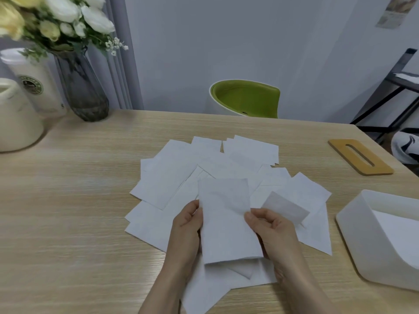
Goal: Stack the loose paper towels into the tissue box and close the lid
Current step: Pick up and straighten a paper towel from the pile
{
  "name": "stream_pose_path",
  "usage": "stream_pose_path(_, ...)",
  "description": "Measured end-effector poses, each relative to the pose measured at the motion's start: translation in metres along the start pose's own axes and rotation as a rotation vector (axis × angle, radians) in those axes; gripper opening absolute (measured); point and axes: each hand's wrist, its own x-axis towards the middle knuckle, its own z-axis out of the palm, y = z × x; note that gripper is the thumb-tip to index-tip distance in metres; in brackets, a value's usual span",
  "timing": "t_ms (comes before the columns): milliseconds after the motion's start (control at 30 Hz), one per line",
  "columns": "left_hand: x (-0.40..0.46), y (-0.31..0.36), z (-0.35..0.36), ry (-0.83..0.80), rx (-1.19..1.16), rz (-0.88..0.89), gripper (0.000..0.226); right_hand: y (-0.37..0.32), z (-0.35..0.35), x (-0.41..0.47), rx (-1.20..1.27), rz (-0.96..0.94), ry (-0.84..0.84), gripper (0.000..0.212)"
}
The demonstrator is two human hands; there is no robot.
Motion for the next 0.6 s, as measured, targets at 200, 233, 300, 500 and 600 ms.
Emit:
stream_pose_path(200, 0.0005, -0.0018, 0.0003, 0.002, 0.014, 0.022, 0.027, 0.0001, -0.0017, 0.0029, -0.041, -0.034, 0.005, 0.006)
stream_pose_path(233, 0.0007, -0.0019, 0.0005, 0.009, 0.023, 0.029, 0.029, 0.0003, -0.0018, 0.0025, -0.043, -0.036, 0.002, 0.006)
stream_pose_path(300, 0.0007, -0.0025, 0.0009, 0.002, 0.044, 0.048, 0.031, 0.0007, -0.002, 0.0019, -0.042, -0.042, -0.004, 0.006)
stream_pose_path(500, -0.0007, -0.0048, 0.0006, -0.023, 0.083, 0.047, 0.014, 0.0023, -0.0034, 0.0015, -0.089, -0.094, -0.019, 0.005)
stream_pose_path(600, -0.0014, -0.0045, 0.001, -0.007, 0.078, 0.048, 0.016, 0.0026, -0.0083, 0.0031, -0.151, -0.164, -0.019, 0.005)
